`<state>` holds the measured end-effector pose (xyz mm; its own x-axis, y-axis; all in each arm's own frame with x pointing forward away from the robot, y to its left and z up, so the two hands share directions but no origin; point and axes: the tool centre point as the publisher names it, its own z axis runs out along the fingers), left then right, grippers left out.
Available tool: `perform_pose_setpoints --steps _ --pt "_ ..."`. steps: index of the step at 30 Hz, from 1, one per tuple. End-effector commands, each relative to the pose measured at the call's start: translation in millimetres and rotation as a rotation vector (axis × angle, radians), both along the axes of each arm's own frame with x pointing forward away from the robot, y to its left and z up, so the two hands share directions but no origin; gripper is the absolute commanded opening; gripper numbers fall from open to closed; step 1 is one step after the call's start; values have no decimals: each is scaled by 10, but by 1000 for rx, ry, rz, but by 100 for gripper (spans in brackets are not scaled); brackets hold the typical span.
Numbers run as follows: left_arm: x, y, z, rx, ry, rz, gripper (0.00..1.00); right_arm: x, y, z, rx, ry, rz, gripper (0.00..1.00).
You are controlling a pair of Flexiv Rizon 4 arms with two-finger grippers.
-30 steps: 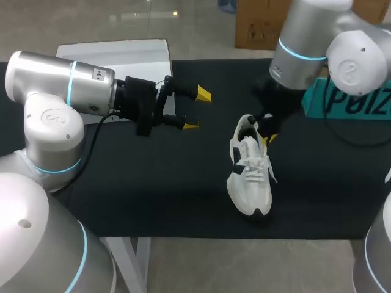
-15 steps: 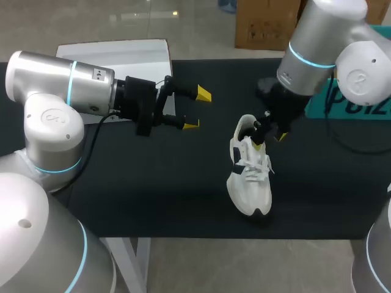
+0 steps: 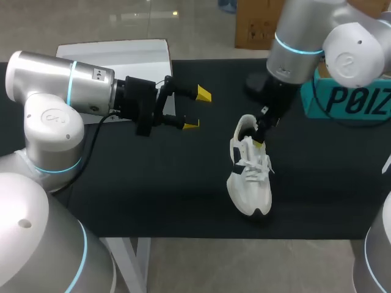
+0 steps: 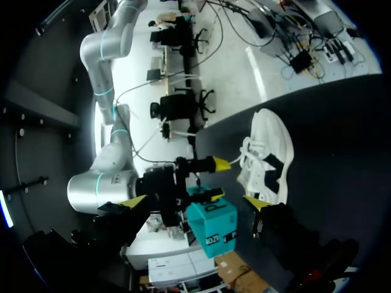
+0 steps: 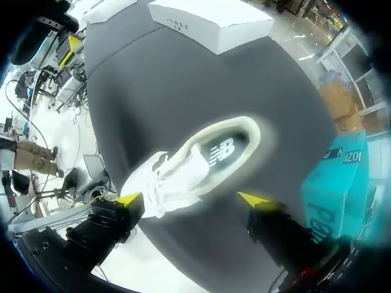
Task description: Take the shoe out of the shoebox, open the shoe tongue, remove and reinsert the insole, then place the shoe into the shoebox
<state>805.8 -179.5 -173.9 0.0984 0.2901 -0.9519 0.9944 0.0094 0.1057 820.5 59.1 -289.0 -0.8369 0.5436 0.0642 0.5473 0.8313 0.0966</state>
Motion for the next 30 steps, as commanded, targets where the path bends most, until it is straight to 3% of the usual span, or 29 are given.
perform_pose_setpoints --steps 1,9,12,18,20,26,30 --pt "0 -3 2 5 -1 0 100 -11 23 3 -8 -2 -4 100" --pt "0 -3 2 5 -1 0 100 -11 23 3 -8 -2 -4 100" --pt "0 -3 2 5 -1 0 100 36 57 88 3 -63 101 100" --pt "0 -3 2 5 -1 0 100 116 132 111 -33 -110 325 100" --pt "0 -3 2 5 -1 0 100 149 119 99 -48 -114 323 100" --pt "0 -3 2 5 -1 0 100 351 144 46 -51 -193 442 100" --pt "0 -3 2 5 -1 0 100 540 174 -31 -51 -195 463 100"
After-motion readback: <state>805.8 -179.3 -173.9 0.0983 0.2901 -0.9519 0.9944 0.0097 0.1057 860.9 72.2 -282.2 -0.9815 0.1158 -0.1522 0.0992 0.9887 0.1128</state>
